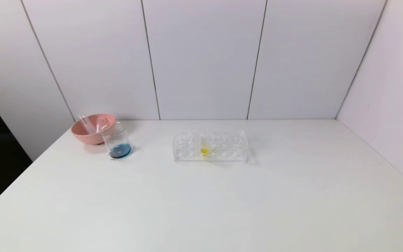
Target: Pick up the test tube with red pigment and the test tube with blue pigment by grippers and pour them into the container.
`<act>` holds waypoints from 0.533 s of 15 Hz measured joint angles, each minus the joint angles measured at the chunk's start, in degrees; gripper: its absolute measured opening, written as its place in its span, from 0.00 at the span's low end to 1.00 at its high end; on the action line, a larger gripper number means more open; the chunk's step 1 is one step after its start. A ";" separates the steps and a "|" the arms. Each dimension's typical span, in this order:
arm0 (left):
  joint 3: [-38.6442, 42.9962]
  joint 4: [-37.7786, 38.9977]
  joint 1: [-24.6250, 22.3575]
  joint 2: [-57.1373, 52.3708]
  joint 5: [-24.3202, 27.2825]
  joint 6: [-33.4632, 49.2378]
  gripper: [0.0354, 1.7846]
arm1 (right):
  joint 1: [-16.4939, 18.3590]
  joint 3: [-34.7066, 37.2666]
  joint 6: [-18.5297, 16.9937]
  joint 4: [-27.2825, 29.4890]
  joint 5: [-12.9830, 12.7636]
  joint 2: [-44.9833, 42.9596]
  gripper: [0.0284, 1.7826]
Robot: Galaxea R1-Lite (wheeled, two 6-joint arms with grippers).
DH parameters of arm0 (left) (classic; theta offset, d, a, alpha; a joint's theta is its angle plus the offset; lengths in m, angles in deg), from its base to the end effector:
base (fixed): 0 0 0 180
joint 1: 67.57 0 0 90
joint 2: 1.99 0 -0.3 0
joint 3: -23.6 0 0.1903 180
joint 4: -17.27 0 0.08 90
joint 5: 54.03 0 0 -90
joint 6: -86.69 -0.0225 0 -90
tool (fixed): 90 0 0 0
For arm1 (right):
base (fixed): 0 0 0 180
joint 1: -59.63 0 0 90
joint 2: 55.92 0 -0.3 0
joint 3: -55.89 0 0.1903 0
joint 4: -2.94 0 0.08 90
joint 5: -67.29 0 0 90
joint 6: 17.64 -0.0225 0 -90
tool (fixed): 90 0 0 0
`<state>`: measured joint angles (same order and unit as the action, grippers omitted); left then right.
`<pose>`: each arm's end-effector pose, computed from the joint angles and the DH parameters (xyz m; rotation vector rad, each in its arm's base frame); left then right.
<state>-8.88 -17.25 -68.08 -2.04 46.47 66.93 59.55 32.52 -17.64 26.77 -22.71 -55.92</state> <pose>-0.0375 -0.0044 0.0985 0.3406 0.0042 -0.1786 -0.0228 0.0000 0.0747 0.0000 0.0080 0.0014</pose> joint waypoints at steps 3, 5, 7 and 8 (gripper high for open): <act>3.22 0.00 0.00 0.00 -2.54 2.77 0.99 | 0.00 0.00 0.00 -0.02 0.00 0.00 1.00; 4.24 0.35 0.00 0.00 -5.95 7.31 0.99 | 0.00 0.00 0.00 -0.02 0.00 0.00 1.00; 4.90 0.55 0.00 0.00 -8.24 14.20 0.99 | 0.02 0.00 0.00 -0.02 0.00 0.00 1.00; 5.13 1.10 0.00 0.00 -8.85 16.15 0.99 | 0.02 0.00 0.00 -0.02 0.00 0.00 1.00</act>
<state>-3.75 -16.16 -68.08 -2.04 37.62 83.08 59.58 32.52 -17.64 26.74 -22.71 -55.92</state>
